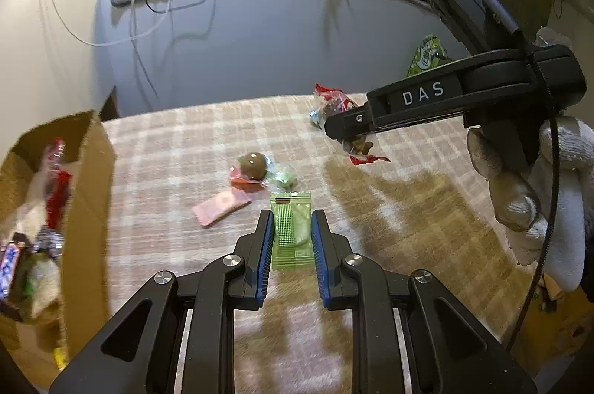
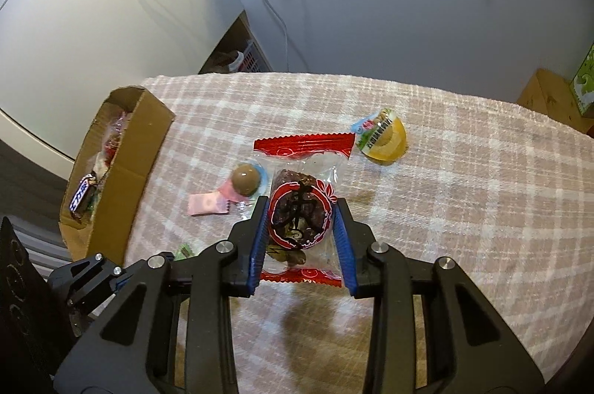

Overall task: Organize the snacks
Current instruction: 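Carry the green mint and red-wrapped pastry into the box and open both tools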

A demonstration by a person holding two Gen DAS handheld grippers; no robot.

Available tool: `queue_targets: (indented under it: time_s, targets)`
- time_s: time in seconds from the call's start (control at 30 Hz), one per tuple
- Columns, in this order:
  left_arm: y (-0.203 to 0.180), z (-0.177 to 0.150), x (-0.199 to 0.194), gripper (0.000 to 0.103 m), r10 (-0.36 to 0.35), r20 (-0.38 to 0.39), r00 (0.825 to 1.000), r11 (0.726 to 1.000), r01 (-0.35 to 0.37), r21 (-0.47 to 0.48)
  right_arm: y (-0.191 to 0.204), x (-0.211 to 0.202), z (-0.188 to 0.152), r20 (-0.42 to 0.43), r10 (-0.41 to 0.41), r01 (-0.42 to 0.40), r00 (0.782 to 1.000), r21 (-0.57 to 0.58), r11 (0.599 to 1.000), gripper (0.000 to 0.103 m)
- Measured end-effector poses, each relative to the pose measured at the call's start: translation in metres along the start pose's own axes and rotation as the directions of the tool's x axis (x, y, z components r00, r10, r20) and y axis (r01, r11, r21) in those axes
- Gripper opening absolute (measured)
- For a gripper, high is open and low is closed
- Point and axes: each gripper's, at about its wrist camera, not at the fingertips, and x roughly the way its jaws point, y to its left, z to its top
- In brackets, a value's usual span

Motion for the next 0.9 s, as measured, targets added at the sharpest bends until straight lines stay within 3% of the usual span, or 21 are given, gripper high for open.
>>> queue_targets:
  time_s: [0.43,0.9]
  targets:
    - [0.024,-0.009,-0.049,0.019,0.048,0.078,0.996,0.998,-0.045,-0.034,0.059,-0.019,-0.002,0.038,0.028,-0.024,0.999,-0.086,0.996,0.035]
    - [0.085,-0.028,-0.088,0.019,0.13,0.112,0.985,0.985,-0.116,-0.128,0.139,-0.005,0.011,0.032,0.076,-0.069,0.997,-0.192,0.979,0.035]
